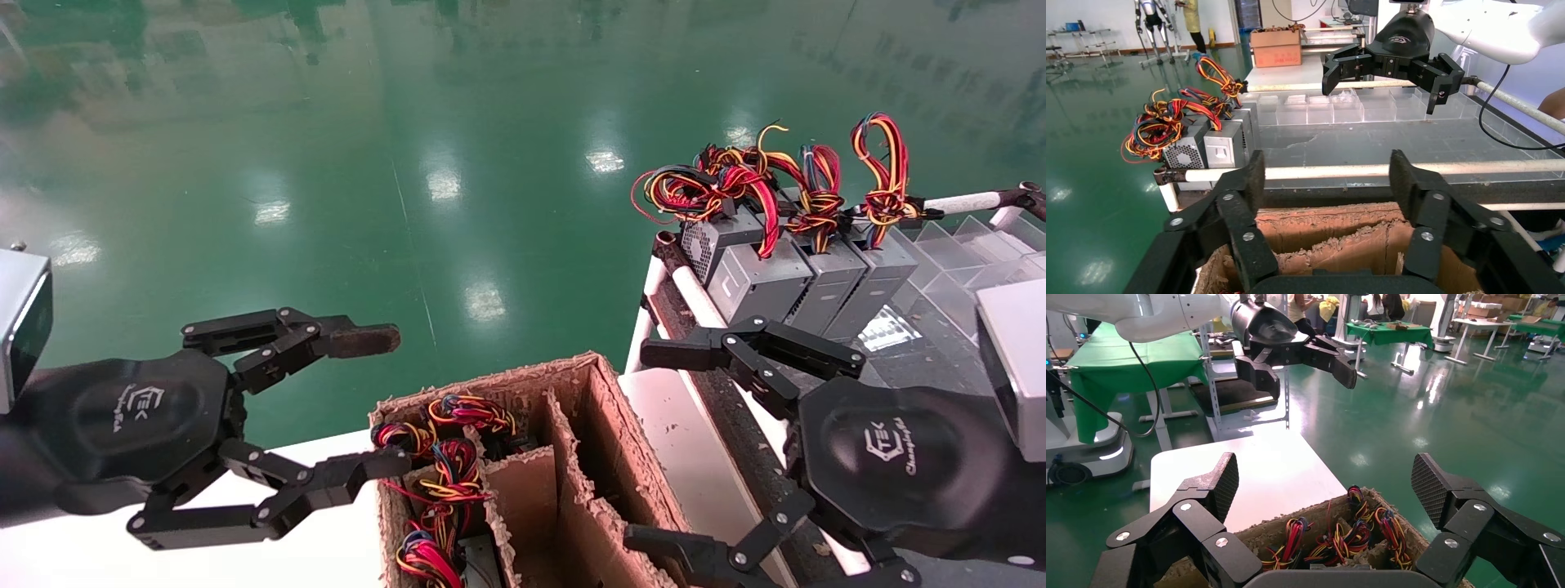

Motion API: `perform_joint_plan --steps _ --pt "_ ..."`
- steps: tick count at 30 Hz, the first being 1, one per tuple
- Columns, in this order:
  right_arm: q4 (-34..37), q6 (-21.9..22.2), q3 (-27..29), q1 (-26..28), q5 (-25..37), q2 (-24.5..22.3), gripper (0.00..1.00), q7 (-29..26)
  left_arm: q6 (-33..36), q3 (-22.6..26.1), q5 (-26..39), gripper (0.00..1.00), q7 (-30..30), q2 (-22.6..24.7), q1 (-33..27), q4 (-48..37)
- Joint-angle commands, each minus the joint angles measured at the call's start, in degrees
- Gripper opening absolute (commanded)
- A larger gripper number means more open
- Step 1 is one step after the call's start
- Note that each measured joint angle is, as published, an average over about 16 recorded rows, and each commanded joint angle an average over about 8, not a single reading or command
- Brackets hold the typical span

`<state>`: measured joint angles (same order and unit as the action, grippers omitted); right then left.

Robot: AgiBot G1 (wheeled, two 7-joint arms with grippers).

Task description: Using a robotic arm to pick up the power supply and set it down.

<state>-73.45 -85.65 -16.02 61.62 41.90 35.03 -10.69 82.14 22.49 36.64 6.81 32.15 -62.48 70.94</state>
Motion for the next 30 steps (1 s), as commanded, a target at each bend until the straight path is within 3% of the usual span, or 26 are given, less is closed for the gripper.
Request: perform_joint_plan --steps 1,23,30 --pt "0.00 0.00 0.00 0.00 0.00 0.00 1.00 0.00 0.00 0.00 0.00 0.00 0.00 0.00 0.00 0.00" --pt "-0.02 0.00 0.00 -0.01 -0.01 0.00 1.00 -0.01 0.00 0.00 0.00 0.02 0.00 0.00 0.00 0.00" --pt "0.10 0.23 -0.03 -0.13 0.33 -0.20 1.00 0.00 0.00 0.00 0.00 0.89 0.00 0.00 0.00 0.00"
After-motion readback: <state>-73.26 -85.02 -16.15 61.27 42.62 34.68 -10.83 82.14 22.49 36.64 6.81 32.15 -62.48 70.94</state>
